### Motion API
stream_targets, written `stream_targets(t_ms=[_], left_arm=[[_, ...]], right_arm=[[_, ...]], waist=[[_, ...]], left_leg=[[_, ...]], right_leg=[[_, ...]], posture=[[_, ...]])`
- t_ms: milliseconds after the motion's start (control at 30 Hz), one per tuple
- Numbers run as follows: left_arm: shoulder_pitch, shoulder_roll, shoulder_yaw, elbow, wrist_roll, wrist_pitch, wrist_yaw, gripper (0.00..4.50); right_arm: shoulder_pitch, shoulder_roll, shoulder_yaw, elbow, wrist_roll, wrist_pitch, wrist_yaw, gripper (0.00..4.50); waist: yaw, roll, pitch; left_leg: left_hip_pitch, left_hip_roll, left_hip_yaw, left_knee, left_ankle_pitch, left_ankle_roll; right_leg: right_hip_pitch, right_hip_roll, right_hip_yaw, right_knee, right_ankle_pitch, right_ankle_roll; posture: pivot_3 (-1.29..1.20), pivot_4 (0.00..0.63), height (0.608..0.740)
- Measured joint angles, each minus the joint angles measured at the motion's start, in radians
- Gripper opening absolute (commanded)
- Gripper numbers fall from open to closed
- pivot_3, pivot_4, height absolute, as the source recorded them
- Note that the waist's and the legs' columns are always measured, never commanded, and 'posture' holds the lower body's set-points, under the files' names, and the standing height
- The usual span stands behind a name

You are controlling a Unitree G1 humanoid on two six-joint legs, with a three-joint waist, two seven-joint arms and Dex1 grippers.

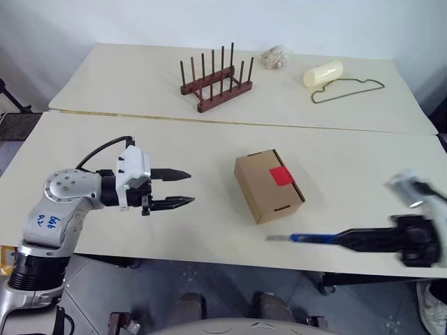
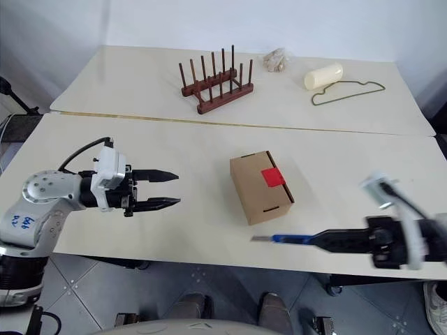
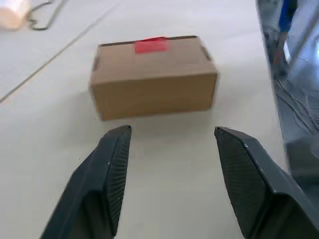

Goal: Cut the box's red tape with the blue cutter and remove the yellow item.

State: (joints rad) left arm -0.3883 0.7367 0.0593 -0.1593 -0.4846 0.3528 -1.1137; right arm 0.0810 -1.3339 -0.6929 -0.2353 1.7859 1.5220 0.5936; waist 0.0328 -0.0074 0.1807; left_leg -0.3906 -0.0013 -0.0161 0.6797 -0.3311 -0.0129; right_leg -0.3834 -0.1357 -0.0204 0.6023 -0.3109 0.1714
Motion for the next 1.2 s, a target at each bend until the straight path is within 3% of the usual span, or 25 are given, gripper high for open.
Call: stream_targets(t_ms=[133,233,433,567,767,933,1200], left_arm=[[-0.056,-0.067,-0.065,0.072,0.042,-0.043,-0.001,0.76],[-0.175,-0.152,-0.126,0.174,0.090,-0.082,0.001,0.00],[-0.406,-0.318,-0.213,0.374,0.167,-0.158,0.012,0.00],[-0.499,-0.377,-0.253,0.501,0.246,-0.196,0.041,0.00],[-0.543,-0.447,-0.316,0.621,0.345,-0.214,0.071,0.00],[-0.545,-0.478,-0.318,0.644,0.382,-0.209,0.105,0.00],[-0.545,-0.491,-0.314,0.642,0.396,-0.179,0.123,0.00]], right_arm=[[0.047,0.000,-0.151,0.001,-0.156,0.075,0.135,0.10],[0.037,-0.005,-0.176,0.002,-0.326,-0.007,0.225,0.10],[-0.194,-0.040,-0.016,0.055,-0.511,-0.195,0.206,0.10],[-0.403,-0.008,0.145,0.056,-0.531,-0.209,0.057,0.10],[-0.652,0.087,0.285,0.019,-0.458,-0.151,-0.194,0.10],[-0.779,0.100,0.377,0.025,-0.347,-0.060,-0.379,0.10],[-0.809,0.092,0.504,0.029,-0.018,-0.140,-0.644,0.10]], waist=[[-0.002,0.000,0.000],[-0.002,0.000,0.000],[-0.012,0.000,0.000],[-0.018,0.000,0.000],[-0.009,0.000,0.000],[-0.005,0.000,0.000],[-0.007,0.000,0.000]], left_leg=[[0.000,0.000,0.000,0.000,0.000,0.000],[0.000,0.000,0.001,0.002,0.000,0.000],[-0.002,0.000,0.005,0.002,0.000,-0.001],[-0.004,-0.001,0.006,0.002,0.001,-0.001],[-0.007,-0.001,0.006,0.003,0.001,-0.001],[-0.012,-0.002,0.004,0.004,0.001,-0.001],[-0.012,-0.003,0.003,0.005,0.001,-0.001]], right_leg=[[-0.001,0.000,0.000,0.001,0.000,0.001],[-0.001,0.000,0.001,0.002,0.001,0.002],[-0.007,0.000,0.004,0.005,0.002,0.004],[-0.011,0.000,0.005,0.007,0.002,0.004],[-0.014,-0.001,0.005,0.008,0.002,0.004],[-0.016,-0.002,0.002,0.008,0.002,0.004],[-0.016,-0.003,0.000,0.008,0.002,0.004]], posture=[[0.00,0.150,0.740],[0.00,0.150,0.740],[0.00,0.150,0.740],[0.00,0.150,0.740],[0.00,0.150,0.740],[0.00,0.150,0.740],[0.00,0.150,0.740]])
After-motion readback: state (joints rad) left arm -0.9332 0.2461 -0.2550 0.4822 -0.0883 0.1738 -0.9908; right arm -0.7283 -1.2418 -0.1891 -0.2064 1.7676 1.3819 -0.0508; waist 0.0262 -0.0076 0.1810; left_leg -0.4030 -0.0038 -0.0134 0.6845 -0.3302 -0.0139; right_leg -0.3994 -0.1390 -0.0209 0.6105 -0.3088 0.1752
